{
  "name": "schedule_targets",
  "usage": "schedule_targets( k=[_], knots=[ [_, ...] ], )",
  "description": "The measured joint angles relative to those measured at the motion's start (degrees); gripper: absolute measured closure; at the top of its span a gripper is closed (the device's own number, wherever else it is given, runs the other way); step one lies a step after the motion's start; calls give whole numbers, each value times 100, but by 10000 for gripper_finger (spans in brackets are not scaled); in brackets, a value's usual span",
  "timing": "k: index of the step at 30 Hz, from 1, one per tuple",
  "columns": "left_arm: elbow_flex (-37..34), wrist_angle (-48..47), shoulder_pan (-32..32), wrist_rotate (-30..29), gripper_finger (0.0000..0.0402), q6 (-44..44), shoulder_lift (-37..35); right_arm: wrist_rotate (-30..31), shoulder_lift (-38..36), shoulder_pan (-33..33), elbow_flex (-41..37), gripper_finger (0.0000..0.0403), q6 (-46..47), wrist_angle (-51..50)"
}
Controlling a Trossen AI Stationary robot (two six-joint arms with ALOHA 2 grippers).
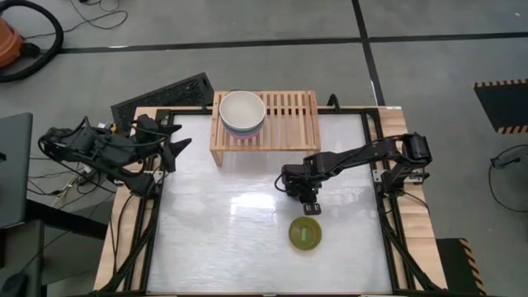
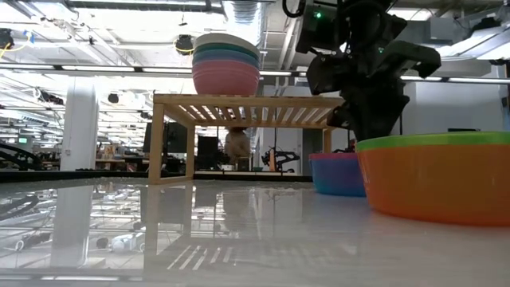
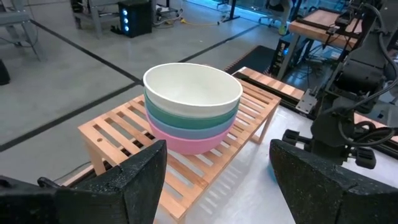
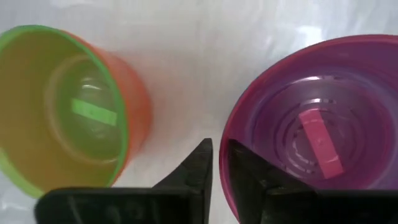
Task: Place and stack bowls onto a shelf
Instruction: Put the pink transparent bowl on the shelf
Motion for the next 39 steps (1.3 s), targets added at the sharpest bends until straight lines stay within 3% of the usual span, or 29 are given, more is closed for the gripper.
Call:
schedule_targets(
  k=[6, 11, 14, 16, 23, 26, 29, 39],
  knots=[
    [0, 0, 0, 0, 133, 2, 0, -24, -50, 0, 2, 344, -48, -83],
    [0, 0, 0, -1, 133, 0, 0, -24, -112, 0, 9, 385, -146, -113],
    [0, 0, 0, -9, 133, 0, -2, -8, -111, 0, 9, 382, -148, -97],
    [0, 0, 0, -15, 133, 0, -2, 1, -110, 0, 9, 357, -144, -76],
    [0, 0, 0, -52, 133, 0, 0, 355, -108, 2, 7, 205, 17, -100],
    [0, 0, 0, -57, 133, 0, 0, 338, -108, 7, 7, 179, 46, -99],
    [0, 0, 0, -57, 133, 2, 0, 328, -108, 21, 7, 185, 48, -100],
    [0, 0, 0, -83, 133, 0, -1, 315, -106, 17, 7, 265, -93, -96]
  ],
)
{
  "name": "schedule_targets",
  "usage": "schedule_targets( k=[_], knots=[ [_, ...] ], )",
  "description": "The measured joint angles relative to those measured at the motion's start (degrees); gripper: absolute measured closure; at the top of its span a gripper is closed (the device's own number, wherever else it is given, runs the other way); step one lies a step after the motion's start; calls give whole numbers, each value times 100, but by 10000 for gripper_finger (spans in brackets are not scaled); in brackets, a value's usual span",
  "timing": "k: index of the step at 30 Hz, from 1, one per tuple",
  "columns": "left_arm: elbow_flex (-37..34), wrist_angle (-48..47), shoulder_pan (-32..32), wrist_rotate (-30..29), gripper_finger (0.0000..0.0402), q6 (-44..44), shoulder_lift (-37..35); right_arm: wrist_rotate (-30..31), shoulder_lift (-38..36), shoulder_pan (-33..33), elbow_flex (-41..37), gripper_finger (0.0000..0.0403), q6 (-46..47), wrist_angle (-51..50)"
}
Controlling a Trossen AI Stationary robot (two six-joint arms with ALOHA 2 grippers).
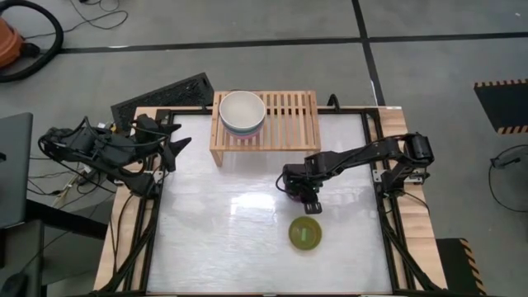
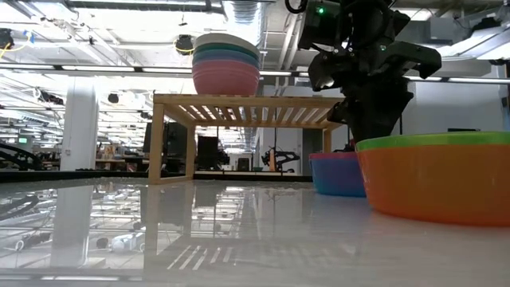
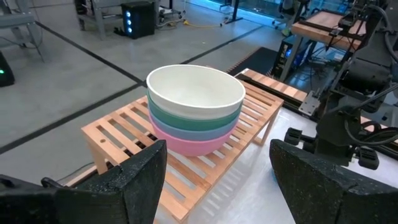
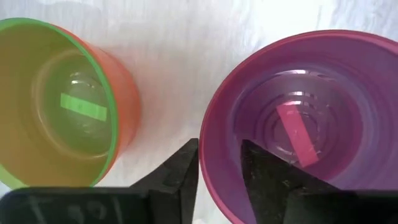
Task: Place and stack bowls onto a shelf
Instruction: Put the pink transparent bowl on the shelf
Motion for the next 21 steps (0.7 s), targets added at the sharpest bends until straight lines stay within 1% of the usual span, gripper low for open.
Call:
schedule_targets(
  k=[3, 7, 14, 21],
  knots=[
    [0, 0, 0, -5, 133, 0, -1, -14, 0, 0, 0, 274, -9, 19],
    [0, 0, 0, -3, 133, -1, 1, -270, 0, 5, 0, 268, 21, 72],
    [0, 0, 0, -3, 133, -7, -1, -185, 25, 11, -1, 238, 78, 82],
    [0, -2, 0, -1, 133, -4, 1, -153, 75, 39, -4, 244, 46, 193]
  ],
)
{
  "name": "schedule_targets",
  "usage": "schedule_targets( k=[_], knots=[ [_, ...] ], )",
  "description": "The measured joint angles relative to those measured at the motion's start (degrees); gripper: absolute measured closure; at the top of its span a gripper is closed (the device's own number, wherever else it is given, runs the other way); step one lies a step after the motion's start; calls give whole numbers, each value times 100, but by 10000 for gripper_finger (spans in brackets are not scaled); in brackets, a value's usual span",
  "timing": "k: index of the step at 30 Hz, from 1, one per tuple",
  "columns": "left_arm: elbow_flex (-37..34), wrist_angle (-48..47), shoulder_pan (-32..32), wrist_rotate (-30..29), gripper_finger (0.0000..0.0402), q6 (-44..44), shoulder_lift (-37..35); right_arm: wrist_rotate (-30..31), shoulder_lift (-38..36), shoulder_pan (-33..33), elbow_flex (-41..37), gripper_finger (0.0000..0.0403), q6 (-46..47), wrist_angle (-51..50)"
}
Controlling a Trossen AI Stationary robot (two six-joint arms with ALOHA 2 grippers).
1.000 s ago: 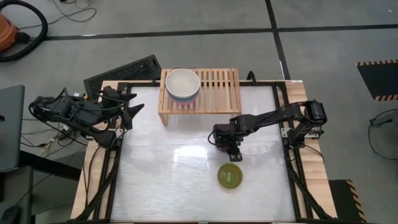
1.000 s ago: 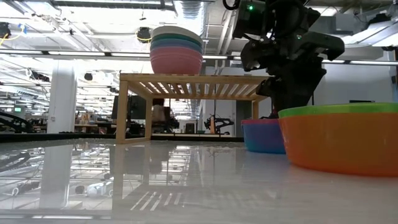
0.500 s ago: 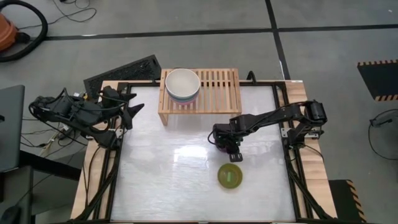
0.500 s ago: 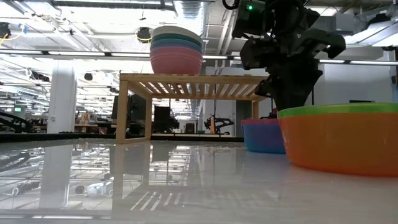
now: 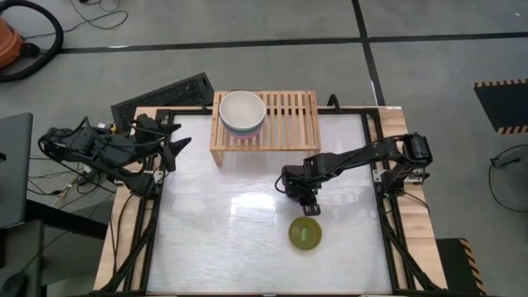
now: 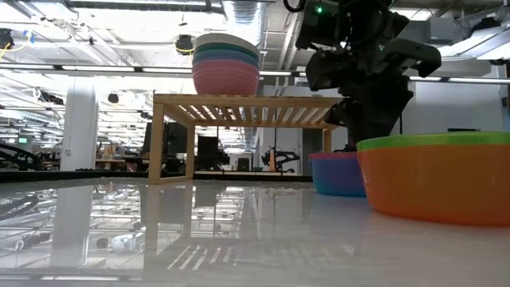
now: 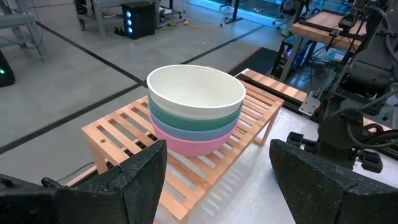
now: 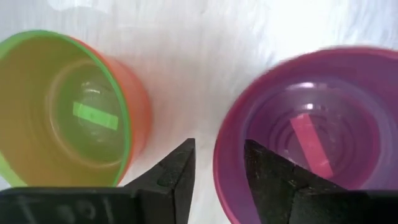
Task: Place and stack bowls onto a shelf
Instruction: Put the pink transparent bowl on the shelf
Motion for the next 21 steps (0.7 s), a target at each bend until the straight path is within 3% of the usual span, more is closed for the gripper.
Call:
schedule_targets(
  k=[9, 17, 21],
  knots=[
    [0, 0, 0, -2, 133, 2, -1, 7, 1, -10, 0, 292, -59, -30],
    [0, 0, 0, 0, 133, -43, -1, 34, -1, -13, -14, 300, -56, 23],
    [0, 0, 0, 0, 133, -61, 0, 78, -1, -7, -22, 343, -59, -38]
  ],
)
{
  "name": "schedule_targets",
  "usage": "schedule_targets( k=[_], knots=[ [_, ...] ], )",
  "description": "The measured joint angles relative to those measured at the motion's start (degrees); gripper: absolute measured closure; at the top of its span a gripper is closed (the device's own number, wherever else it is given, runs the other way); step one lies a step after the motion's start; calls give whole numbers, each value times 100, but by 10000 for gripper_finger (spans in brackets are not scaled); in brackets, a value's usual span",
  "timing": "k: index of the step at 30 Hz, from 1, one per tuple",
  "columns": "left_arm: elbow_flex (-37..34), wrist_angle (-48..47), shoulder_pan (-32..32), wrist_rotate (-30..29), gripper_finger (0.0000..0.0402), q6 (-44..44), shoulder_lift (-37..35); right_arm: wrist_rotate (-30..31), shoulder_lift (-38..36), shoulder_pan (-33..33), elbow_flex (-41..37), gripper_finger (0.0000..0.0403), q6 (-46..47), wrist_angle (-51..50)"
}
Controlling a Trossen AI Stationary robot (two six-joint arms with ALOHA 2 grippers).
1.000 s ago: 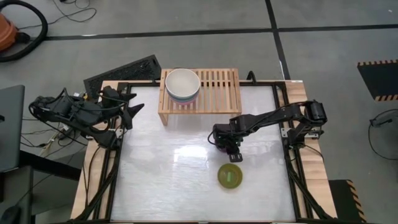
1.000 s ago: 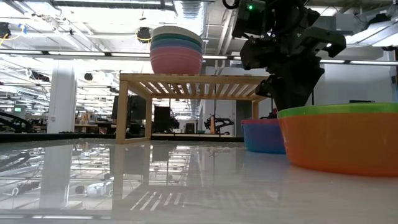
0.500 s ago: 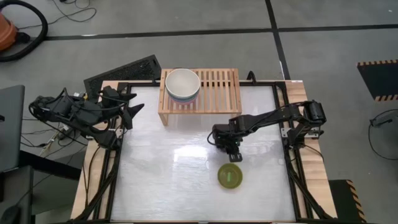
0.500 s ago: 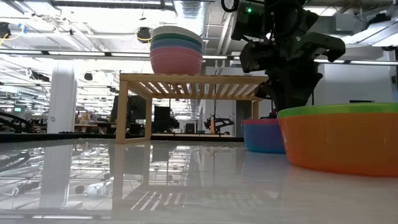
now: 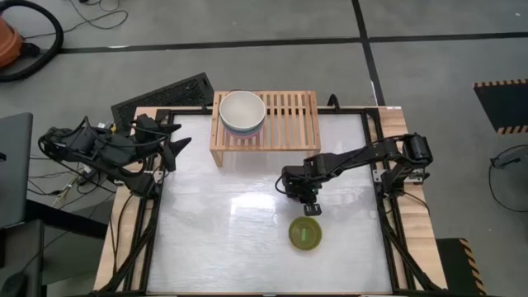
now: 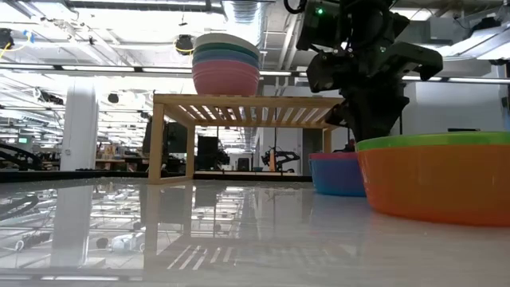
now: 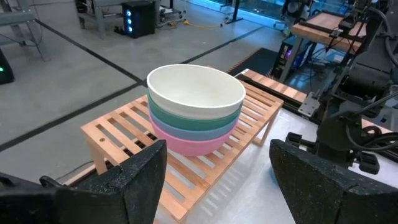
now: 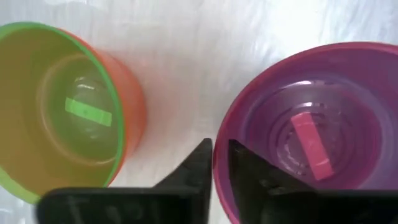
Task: Place and stack bowls onto a shelf
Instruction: Put the pink transparent bowl on the shelf
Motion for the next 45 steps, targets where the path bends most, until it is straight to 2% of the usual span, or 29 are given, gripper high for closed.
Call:
schedule_targets(
  k=[4, 11, 19, 25, 37, 40, 43, 45],
  knots=[
    [0, 0, 0, 0, 133, -14, -2, -29, -9, -11, 2, 387, -55, -20],
    [0, 0, 0, 2, 133, -35, -2, 105, -9, 44, 34, 387, 2, -52],
    [0, 0, 0, 2, 133, -44, -2, 252, -155, 5, 719, 387, -61, -875],
    [-2, 2, 0, 2, 133, -44, -2, 287, -340, -73, 1160, 387, -21, -1073],
    [-2, 2, 0, 7, 133, -43, -2, 225, -678, -81, 1425, 387, 244, -1277],
    [-2, 2, 0, 28, 133, -28, 0, 594, -772, -6, 1438, 387, 315, -1422],
    [-2, 2, -1, 31, 133, -22, 0, 449, -769, 25, 1434, 387, 286, -1565],
    [-2, 2, 0, 29, 133, 8, -2, 800, -768, 60, 1434, 387, 414, -1558]
  ],
)
